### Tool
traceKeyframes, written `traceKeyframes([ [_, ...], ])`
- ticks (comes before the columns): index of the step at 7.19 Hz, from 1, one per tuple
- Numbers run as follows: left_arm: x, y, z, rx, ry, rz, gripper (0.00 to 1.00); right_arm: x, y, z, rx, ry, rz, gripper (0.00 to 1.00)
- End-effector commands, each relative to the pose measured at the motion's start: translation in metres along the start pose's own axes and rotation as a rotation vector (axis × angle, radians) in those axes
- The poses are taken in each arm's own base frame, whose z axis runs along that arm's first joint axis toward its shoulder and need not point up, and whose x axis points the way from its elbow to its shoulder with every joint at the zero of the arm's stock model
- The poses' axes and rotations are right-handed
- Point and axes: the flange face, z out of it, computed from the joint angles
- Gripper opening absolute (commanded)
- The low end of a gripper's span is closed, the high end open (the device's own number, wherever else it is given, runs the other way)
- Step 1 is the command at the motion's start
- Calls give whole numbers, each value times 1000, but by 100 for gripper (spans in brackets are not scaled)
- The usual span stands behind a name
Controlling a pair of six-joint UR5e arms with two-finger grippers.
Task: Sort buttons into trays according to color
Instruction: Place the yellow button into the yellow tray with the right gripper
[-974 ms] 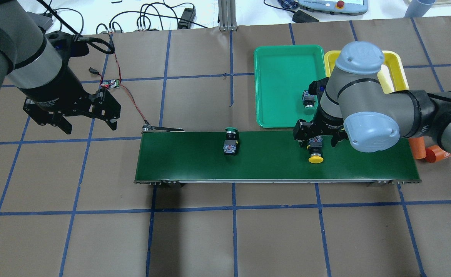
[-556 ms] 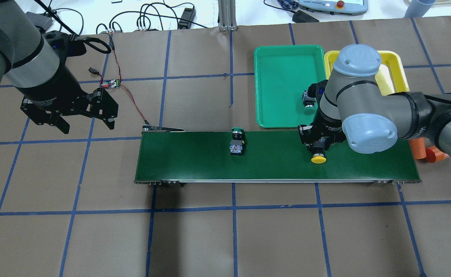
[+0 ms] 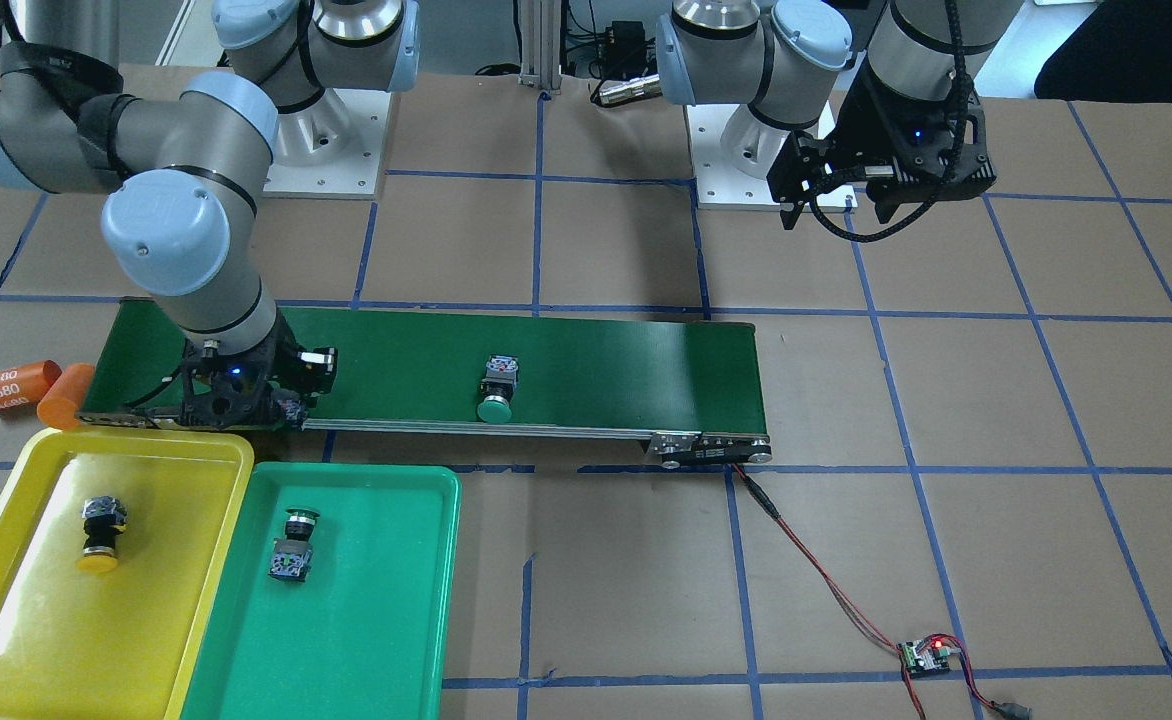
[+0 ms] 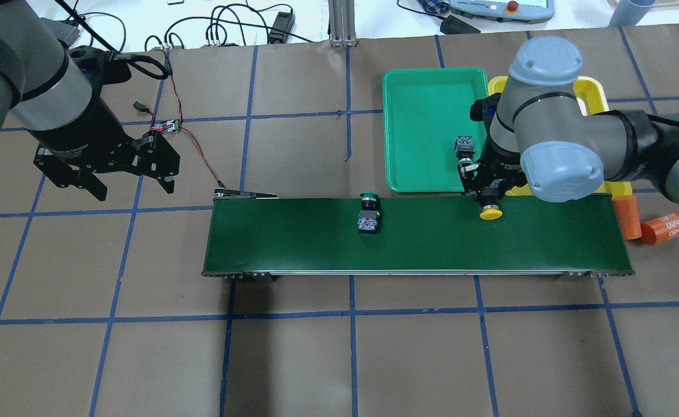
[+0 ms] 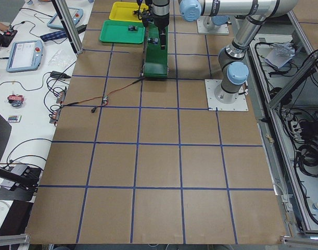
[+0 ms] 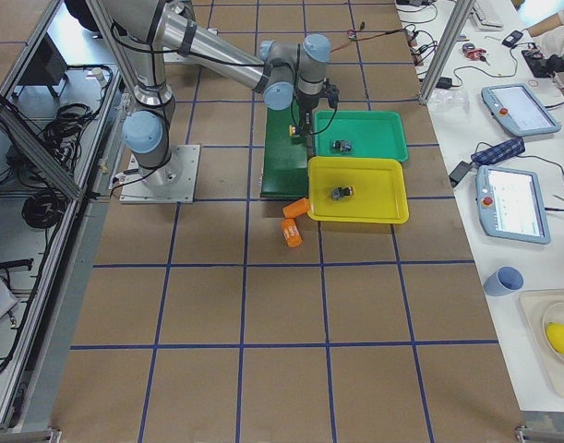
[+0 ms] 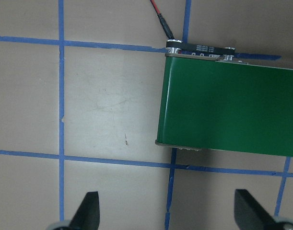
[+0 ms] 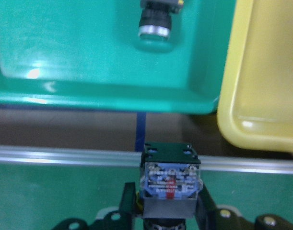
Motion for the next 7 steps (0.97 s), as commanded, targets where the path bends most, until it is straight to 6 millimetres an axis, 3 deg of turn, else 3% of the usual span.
traceKeyframes([
  [1, 0, 0, 1, -2, -3, -1, 100, 66, -75, -3, 30, 42, -90, 40],
  [2, 0, 0, 2, -3, -3, -1, 100, 111, -85, 24, -10, 20, -114, 40],
  [3, 0, 0, 2, -3, -1, -1, 100, 141, -88, 31, -12, 14, -122, 44],
  [4, 0, 0, 1, -3, -1, -2, 100, 142, -88, 32, -12, 9, -121, 51],
  [5, 0, 0, 1, -2, -1, -2, 100, 140, -88, 31, -6, -7, -119, 93],
  [6, 0, 0, 1, -2, -1, -2, 100, 137, -83, 27, -10, -21, -120, 100],
  [7, 0, 0, 1, -2, -1, -2, 100, 131, -62, -6, -42, -37, -120, 100],
])
